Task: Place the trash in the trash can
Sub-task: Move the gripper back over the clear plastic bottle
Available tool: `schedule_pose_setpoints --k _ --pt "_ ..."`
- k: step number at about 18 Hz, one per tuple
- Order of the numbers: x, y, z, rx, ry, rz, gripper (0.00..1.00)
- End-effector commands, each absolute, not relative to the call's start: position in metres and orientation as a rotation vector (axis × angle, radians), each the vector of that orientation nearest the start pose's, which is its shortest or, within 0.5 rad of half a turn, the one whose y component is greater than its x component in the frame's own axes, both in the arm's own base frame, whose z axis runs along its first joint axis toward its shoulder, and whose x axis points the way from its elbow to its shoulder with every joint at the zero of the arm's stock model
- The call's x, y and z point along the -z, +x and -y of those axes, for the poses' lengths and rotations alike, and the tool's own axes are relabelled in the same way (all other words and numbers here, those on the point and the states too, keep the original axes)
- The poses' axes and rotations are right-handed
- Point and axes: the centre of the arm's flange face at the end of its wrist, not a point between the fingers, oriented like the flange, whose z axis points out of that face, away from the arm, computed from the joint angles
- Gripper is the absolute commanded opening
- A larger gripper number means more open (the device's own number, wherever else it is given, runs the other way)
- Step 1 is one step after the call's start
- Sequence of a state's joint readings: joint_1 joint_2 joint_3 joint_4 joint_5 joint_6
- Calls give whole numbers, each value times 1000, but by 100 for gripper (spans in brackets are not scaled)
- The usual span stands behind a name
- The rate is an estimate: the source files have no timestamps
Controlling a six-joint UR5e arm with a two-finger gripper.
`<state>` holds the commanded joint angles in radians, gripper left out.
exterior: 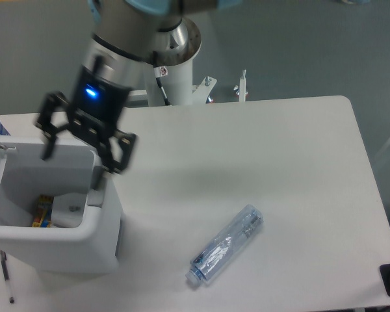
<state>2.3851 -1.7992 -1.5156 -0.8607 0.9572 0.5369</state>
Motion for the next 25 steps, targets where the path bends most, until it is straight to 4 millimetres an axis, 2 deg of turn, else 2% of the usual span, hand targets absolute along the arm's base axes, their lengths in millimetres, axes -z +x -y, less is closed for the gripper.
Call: schedule_pose_setpoints --k 2,4,7,9,13,17,19,22,25 --pt "-469 -347 -553 171 -2362 182 100" --pt "-451 -370 -563 165 -2385 205 100" --pt "-434 -411 -575 11 -2477 270 100" --pt "-421 -426 -584 -68 -2531 278 100" --pt "-395 -430 -596 -52 -2616 185 100" --pt "-386 -439 -604 42 -2773 85 100" --pt "-382 -445 -617 63 -2847 68 100" --pt "-365 -448 -640 105 -3001 29 100" --pt "-349 -446 -652 112 -3050 -12 100"
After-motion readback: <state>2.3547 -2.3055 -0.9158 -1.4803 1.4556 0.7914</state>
